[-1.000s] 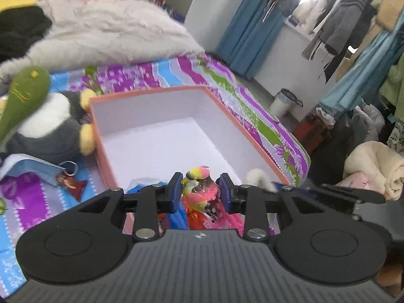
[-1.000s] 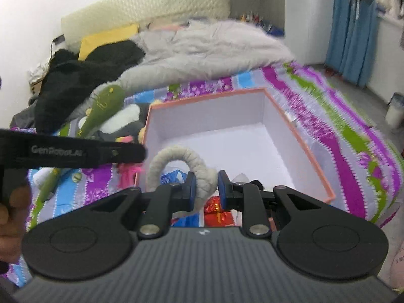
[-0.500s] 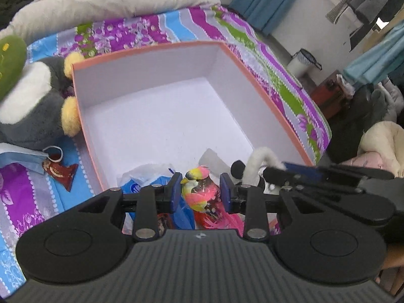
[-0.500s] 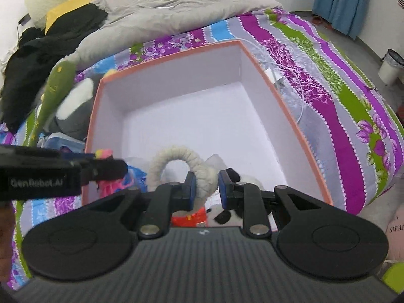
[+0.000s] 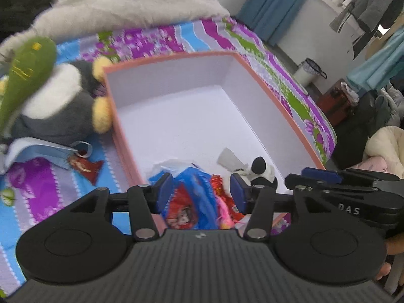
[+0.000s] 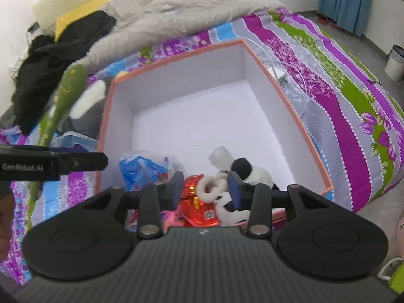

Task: Organize soft objects
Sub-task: 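Withdraw both grippers from the box back toward the bed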

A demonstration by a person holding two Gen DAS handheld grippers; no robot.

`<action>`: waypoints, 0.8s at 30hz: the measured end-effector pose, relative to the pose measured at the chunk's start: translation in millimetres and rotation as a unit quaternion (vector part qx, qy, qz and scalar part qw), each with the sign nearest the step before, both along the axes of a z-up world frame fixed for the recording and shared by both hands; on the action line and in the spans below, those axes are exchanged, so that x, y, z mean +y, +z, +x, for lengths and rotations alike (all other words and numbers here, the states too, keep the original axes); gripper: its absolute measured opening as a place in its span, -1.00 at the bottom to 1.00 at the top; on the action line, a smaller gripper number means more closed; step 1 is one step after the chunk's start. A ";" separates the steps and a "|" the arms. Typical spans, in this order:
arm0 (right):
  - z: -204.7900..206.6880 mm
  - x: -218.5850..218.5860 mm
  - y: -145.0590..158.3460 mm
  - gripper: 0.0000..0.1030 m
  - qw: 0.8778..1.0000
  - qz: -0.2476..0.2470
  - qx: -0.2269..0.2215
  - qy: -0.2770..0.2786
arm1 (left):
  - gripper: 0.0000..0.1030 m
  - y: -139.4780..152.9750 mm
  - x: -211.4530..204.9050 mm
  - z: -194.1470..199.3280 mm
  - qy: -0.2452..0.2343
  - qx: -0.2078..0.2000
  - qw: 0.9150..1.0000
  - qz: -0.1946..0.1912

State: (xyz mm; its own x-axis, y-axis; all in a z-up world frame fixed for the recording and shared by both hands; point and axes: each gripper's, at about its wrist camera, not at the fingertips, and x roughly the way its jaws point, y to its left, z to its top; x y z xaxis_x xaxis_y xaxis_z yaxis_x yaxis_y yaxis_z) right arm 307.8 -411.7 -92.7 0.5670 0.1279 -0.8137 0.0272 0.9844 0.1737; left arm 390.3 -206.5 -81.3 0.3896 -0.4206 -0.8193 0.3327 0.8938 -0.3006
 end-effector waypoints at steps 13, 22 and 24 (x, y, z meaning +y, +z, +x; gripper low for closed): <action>-98.9 60.7 39.5 -0.19 0.992 0.001 -0.108 0.066 | 0.09 51.5 70.3 -113.8 0.023 -0.121 0.992 0.002; -162.0 97.9 38.5 -0.19 0.983 0.016 -0.143 0.118 | 0.09 51.8 112.5 -200.8 0.053 -0.164 0.985 -0.002; -172.9 103.8 33.6 -0.19 0.982 0.018 -0.141 0.121 | 0.09 50.4 120.2 -217.7 0.059 -0.168 0.984 -0.007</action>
State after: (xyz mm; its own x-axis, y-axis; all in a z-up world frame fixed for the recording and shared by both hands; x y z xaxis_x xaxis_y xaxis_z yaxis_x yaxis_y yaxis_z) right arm 134.9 -307.9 -59.0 0.7188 0.3133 -0.6206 -0.2616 0.9490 0.1761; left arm 172.6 -86.3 -30.9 0.6847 -0.3658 -0.6304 0.3092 0.9290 -0.2032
